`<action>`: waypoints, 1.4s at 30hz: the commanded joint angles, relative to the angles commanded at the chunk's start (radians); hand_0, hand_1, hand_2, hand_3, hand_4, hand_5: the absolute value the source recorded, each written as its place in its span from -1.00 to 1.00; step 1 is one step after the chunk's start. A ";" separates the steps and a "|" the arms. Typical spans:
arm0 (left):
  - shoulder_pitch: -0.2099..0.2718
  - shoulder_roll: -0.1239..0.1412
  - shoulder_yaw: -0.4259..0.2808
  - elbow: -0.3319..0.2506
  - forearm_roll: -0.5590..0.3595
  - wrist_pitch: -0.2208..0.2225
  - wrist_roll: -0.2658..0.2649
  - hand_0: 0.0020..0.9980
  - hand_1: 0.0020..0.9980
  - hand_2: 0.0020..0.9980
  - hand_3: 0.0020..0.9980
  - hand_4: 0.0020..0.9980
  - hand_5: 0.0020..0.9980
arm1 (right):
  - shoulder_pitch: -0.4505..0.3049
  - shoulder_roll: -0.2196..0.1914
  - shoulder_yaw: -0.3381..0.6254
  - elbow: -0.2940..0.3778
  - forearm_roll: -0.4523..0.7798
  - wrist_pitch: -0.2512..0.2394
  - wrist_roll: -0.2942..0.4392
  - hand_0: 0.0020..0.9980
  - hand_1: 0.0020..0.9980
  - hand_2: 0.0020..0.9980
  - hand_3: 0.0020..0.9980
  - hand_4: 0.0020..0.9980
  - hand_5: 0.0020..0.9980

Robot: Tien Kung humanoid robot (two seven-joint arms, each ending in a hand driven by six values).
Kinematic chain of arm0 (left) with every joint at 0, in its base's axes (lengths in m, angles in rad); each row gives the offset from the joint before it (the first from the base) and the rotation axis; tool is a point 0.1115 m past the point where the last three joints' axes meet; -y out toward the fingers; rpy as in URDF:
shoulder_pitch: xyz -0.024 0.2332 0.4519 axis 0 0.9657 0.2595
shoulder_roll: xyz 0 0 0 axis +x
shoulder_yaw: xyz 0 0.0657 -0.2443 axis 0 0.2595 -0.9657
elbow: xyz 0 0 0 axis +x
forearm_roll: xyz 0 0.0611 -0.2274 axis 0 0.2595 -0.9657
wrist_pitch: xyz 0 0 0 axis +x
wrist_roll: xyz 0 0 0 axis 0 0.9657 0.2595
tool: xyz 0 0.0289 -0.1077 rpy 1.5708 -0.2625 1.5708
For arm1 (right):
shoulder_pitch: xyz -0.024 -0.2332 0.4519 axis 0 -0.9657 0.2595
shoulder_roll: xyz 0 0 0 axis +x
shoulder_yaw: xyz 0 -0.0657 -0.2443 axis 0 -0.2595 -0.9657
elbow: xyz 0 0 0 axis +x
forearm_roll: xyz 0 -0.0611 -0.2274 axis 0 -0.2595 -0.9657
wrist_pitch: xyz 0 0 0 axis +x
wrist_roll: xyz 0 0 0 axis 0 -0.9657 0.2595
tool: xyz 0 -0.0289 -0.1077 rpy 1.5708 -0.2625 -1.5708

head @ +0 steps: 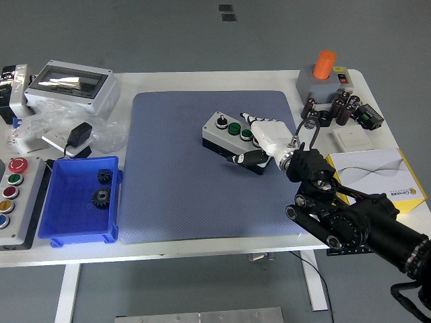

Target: Pick up the button,place it on the desk,press the button,press the button

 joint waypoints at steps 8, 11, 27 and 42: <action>0.000 0.000 -0.001 0.000 0.003 0.000 0.001 0.49 0.50 0.18 0.16 0.30 -0.79 | -0.003 0.006 -0.020 -0.010 0.001 -0.008 -0.006 -0.76 -0.25 -0.04 0.60 0.50 -0.66; 0.000 0.000 -0.001 0.000 0.003 0.001 0.001 0.49 0.50 0.18 0.16 0.30 -0.79 | -0.004 0.008 -0.027 -0.012 0.001 -0.014 -0.009 -0.85 -0.33 -0.16 0.30 0.35 -0.65; 0.003 -0.001 0.003 0.000 -0.008 0.005 0.000 0.49 0.50 0.18 0.16 0.30 -0.78 | -0.029 -0.065 -0.016 0.122 0.043 -0.075 0.115 -0.92 -0.41 -0.27 0.10 0.31 -0.80; 0.005 -0.003 0.008 0.000 -0.015 0.006 -0.002 0.49 0.50 0.18 0.16 0.30 -0.78 | -0.058 -0.115 -0.108 0.236 0.016 -0.103 0.367 -0.81 -0.39 -0.32 -0.10 0.30 -0.78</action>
